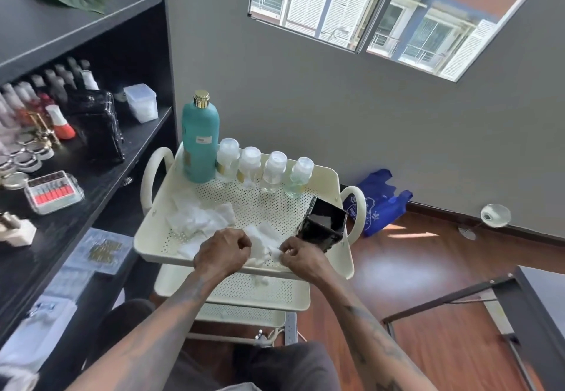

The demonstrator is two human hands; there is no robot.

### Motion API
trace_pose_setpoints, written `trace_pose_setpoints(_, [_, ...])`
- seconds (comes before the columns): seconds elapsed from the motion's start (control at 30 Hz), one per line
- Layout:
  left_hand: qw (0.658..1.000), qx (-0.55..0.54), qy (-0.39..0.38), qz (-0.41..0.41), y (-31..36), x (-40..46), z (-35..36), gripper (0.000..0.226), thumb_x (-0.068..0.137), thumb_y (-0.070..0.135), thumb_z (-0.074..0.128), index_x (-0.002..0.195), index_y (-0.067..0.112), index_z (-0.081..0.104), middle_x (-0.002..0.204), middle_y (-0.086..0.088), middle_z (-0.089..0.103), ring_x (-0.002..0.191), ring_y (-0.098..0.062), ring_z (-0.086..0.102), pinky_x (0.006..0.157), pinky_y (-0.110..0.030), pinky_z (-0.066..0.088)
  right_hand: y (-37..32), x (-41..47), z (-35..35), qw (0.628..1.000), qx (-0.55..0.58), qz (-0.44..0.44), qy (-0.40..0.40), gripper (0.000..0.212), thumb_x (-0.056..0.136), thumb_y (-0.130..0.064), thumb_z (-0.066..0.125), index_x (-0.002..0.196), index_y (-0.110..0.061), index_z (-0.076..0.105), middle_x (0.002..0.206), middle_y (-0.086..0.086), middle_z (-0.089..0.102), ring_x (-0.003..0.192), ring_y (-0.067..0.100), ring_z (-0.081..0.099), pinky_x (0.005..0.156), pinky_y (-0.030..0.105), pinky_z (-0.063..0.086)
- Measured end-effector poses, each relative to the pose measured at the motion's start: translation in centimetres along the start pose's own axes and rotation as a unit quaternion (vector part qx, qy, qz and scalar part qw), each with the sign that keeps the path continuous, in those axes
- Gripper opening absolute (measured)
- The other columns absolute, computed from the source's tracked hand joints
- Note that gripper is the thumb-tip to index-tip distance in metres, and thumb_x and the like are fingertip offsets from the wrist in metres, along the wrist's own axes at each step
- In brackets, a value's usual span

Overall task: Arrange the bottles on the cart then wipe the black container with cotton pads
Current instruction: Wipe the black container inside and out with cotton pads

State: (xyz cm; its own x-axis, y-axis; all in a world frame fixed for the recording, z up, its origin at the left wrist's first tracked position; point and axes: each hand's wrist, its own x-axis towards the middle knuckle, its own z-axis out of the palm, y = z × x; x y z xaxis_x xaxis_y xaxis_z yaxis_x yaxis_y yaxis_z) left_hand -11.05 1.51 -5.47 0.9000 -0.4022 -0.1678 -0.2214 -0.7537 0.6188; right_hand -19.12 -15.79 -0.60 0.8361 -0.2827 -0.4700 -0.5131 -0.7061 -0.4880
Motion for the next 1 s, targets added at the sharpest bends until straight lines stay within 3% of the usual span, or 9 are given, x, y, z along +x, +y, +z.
trace_pose_setpoints(0.13, [1.000, 0.000, 0.001, 0.005, 0.1, -0.2, -0.1, 0.013, 0.085, 0.035, 0.063, 0.092, 0.031, 0.072, 0.099, 0.013, 0.070, 0.083, -0.009, 0.066, 0.076, -0.032, 0.057, 0.0, -0.4, 0.5, 0.998, 0.059, -0.012, -0.015, 0.025, 0.085, -0.015, 0.057, 0.108, -0.025, 0.058, 0.091, 0.003, 0.063, 0.070, 0.016, 0.053, 0.054, 0.025, 0.042])
trace_pose_setpoints(0.27, [1.000, -0.008, 0.002, -0.004, 0.0, -0.2, -0.1, 0.012, 0.083, 0.036, 0.064, 0.090, 0.033, 0.072, 0.100, 0.014, 0.070, 0.083, -0.009, 0.066, 0.076, -0.033, 0.057, -0.5, -0.5, 0.5, 0.996, 0.075, -0.007, -0.038, 0.033, 0.082, -0.007, 0.052, 0.108, -0.025, 0.060, 0.091, 0.006, 0.060, 0.071, 0.017, 0.050, 0.057, 0.027, 0.039])
trace_pose_setpoints(0.47, [1.000, -0.012, 0.002, -0.013, 0.0, -0.1, 0.0, 0.011, 0.083, 0.037, 0.064, 0.090, 0.034, 0.072, 0.098, 0.015, 0.070, 0.083, -0.009, 0.066, 0.077, -0.033, 0.057, -1.6, -0.5, -0.5, 0.994, 0.044, 0.017, -0.098, 0.028, 0.089, -0.037, 0.054, 0.104, -0.016, 0.066, 0.093, -0.001, 0.065, 0.082, 0.016, 0.059, 0.074, 0.031, 0.046])
trace_pose_setpoints(0.53, [1.000, -0.012, 0.002, -0.014, 0.1, -0.2, 0.0, 0.012, 0.083, 0.037, 0.063, 0.090, 0.033, 0.072, 0.097, 0.016, 0.070, 0.083, -0.009, 0.066, 0.076, -0.033, 0.057, -1.6, -0.4, -0.1, 0.996, 0.041, 0.006, -0.084, 0.030, 0.092, -0.040, 0.053, 0.077, -0.015, 0.060, 0.071, -0.002, 0.055, 0.062, 0.013, 0.048, 0.061, 0.031, 0.037])
trace_pose_setpoints(0.57, [1.000, -0.014, 0.001, -0.013, 0.1, -0.1, 0.0, 0.012, 0.083, 0.037, 0.063, 0.090, 0.033, 0.072, 0.096, 0.016, 0.069, 0.082, -0.009, 0.066, 0.076, -0.033, 0.057, -1.4, -0.3, 0.3, 0.997, 0.041, 0.004, -0.060, 0.024, 0.093, -0.036, 0.054, 0.077, -0.018, 0.058, 0.071, -0.003, 0.055, 0.059, 0.011, 0.046, 0.058, 0.029, 0.035])
trace_pose_setpoints(0.63, [1.000, -0.016, 0.001, -0.013, 0.1, -0.2, 0.0, 0.012, 0.083, 0.037, 0.064, 0.090, 0.032, 0.072, 0.095, 0.016, 0.070, 0.082, -0.009, 0.066, 0.076, -0.033, 0.057, -1.0, -0.6, 0.8, 0.999, 0.042, -0.002, -0.017, 0.015, 0.091, -0.022, 0.053, 0.105, -0.023, 0.061, 0.088, -0.002, 0.062, 0.065, 0.009, 0.053, 0.054, 0.022, 0.041])
trace_pose_setpoints(0.73, [1.000, -0.016, 0.004, -0.012, 0.2, -0.2, -0.2, 0.012, 0.082, 0.037, 0.064, 0.090, 0.032, 0.072, 0.095, 0.016, 0.070, 0.082, -0.009, 0.066, 0.075, -0.032, 0.056, -0.7, -1.1, 1.6, 0.995, 0.067, -0.057, 0.044, 0.044, 0.091, -0.014, 0.056, 0.132, -0.028, 0.048, 0.097, -0.001, 0.066, 0.073, 0.010, 0.062, 0.059, 0.019, 0.049])
trace_pose_setpoints(0.83, [1.000, -0.014, 0.006, -0.011, 0.1, -0.2, -0.2, 0.013, 0.082, 0.036, 0.063, 0.091, 0.032, 0.072, 0.097, 0.015, 0.069, 0.083, -0.010, 0.066, 0.075, -0.031, 0.055, -0.7, -1.6, 2.3, 0.988, 0.104, -0.071, 0.087, 0.024, 0.092, -0.015, 0.060, 0.114, -0.024, 0.062, 0.099, 0.000, 0.070, 0.077, 0.010, 0.066, 0.071, 0.027, 0.058])
trace_pose_setpoints(1.0, [1.000, -0.010, 0.004, -0.011, -0.5, -0.2, 0.0, 0.010, 0.082, 0.037, 0.064, 0.088, 0.034, 0.071, 0.102, 0.015, 0.070, 0.083, -0.009, 0.066, 0.075, -0.031, 0.055, -1.3, -3.2, 1.0, 0.983, 0.118, -0.109, 0.087, 0.015, 0.091, -0.015, 0.062, 0.103, -0.023, 0.067, 0.110, 0.001, 0.065, 0.083, 0.006, 0.063, 0.065, 0.017, 0.053])
